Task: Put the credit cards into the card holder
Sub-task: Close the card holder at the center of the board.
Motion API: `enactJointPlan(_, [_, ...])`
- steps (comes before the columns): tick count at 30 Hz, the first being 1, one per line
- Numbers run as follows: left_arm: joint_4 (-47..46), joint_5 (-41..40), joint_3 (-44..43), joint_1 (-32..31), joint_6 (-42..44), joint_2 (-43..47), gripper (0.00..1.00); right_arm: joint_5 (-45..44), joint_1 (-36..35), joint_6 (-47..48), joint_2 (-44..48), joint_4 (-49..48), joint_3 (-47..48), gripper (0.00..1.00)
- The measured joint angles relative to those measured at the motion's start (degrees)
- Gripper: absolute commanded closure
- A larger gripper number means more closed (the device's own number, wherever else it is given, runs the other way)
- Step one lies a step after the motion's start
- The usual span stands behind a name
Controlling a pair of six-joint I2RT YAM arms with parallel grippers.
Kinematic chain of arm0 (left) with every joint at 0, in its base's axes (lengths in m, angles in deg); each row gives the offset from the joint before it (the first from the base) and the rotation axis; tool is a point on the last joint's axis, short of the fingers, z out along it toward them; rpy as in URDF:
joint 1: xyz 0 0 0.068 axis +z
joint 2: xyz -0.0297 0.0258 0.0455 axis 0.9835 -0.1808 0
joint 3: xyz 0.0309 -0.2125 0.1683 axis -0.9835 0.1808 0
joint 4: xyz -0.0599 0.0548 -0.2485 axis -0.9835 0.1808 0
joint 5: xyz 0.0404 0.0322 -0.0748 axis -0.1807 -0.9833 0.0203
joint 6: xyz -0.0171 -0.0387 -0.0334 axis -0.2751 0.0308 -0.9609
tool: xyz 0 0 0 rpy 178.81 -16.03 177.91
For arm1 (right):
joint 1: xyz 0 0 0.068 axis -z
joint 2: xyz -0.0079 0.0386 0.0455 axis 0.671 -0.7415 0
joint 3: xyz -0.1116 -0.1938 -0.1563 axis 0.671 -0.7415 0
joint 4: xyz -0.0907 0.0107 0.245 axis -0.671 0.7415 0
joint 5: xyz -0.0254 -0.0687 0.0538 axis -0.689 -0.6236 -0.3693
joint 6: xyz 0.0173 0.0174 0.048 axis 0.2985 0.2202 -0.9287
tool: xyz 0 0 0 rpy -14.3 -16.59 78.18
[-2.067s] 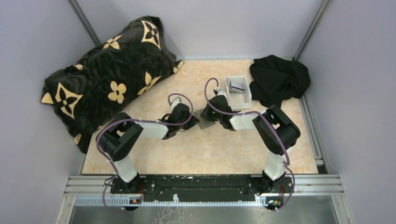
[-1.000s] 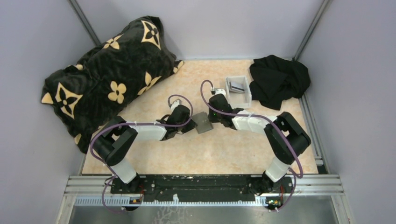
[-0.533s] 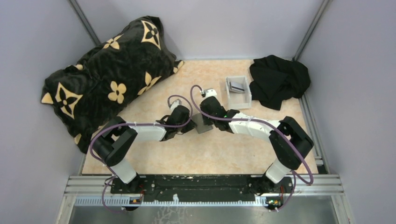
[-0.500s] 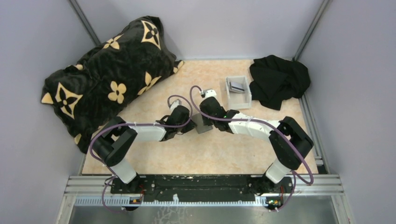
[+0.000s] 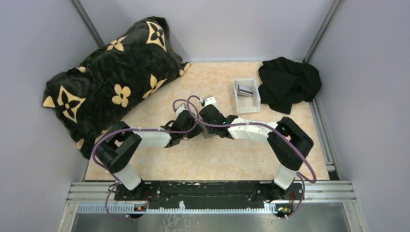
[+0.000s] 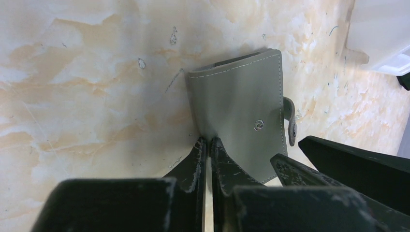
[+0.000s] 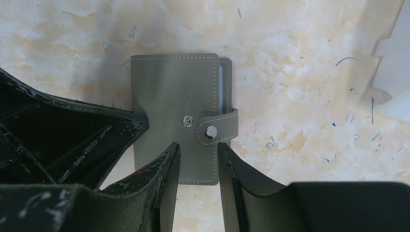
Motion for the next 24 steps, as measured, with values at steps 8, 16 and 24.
enactJointPlan(8, [-1.11, 0.02, 0.66, 0.00, 0.00, 0.11, 0.93, -1.90, -0.35, 0.90, -1.90, 0.55, 0.85, 0.70])
enactJointPlan(16, [-1.84, 0.02, 1.20, 0.00, 0.00, 0.20, 0.93, -3.54, -0.35, 1.03, -1.92, 0.09, 1.18, 0.67])
enactJointPlan(24, [-1.70, 0.02, 1.44, 0.02, 0.90, 0.57, 0.94, -1.77, -0.07, -1.64, 5.38, -0.66, -1.88, 0.57])
